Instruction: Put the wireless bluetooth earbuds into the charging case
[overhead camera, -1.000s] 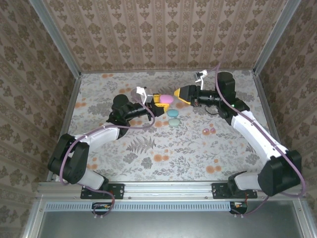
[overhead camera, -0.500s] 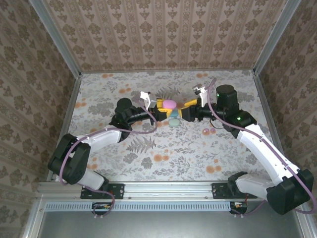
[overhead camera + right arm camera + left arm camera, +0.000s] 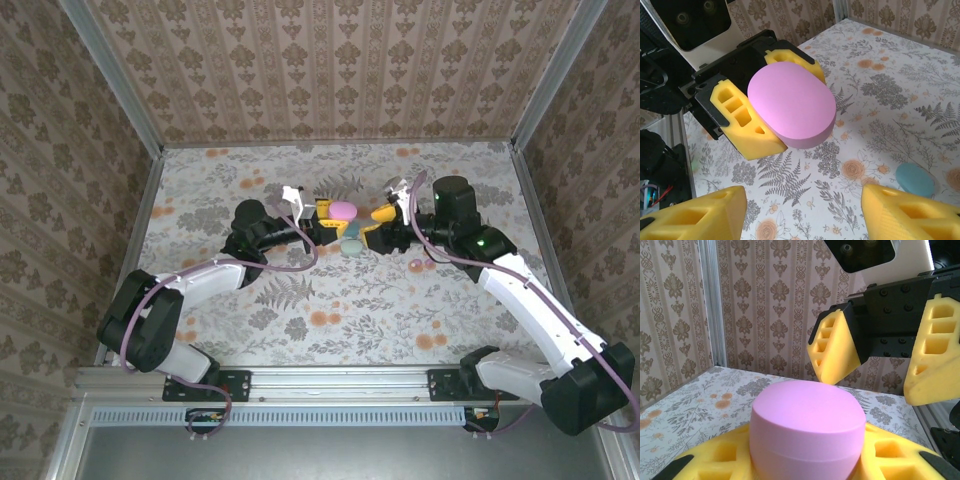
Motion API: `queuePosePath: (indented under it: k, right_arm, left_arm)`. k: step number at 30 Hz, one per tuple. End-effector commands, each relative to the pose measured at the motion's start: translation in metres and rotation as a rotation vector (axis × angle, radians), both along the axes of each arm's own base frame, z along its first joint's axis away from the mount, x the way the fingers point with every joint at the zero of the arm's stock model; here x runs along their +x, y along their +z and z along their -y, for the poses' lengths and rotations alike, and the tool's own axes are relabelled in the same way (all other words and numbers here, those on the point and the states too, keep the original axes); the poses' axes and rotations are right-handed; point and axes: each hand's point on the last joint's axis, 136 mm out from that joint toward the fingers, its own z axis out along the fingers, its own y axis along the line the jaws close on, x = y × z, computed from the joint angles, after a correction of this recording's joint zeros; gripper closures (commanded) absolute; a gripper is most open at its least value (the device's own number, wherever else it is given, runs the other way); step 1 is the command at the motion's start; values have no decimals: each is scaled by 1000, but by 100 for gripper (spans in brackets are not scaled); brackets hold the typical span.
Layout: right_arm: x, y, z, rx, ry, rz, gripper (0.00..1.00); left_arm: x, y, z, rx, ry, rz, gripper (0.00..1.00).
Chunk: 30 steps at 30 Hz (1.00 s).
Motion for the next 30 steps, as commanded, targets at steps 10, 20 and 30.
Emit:
queuePosePath:
  k: [10, 20, 30]
  right_arm:
    - [21, -2, -7, 11, -54, 12, 38]
    - [28, -1, -12, 34, -66, -9, 38]
    - [32, 7, -10, 58, -95, -38, 38]
  left_arm:
    - [-12, 14, 2, -31, -56, 34, 76]
    - [-15, 14, 3, -26, -66, 37, 76]
    - [-20, 11, 3, 5, -82, 55, 77]
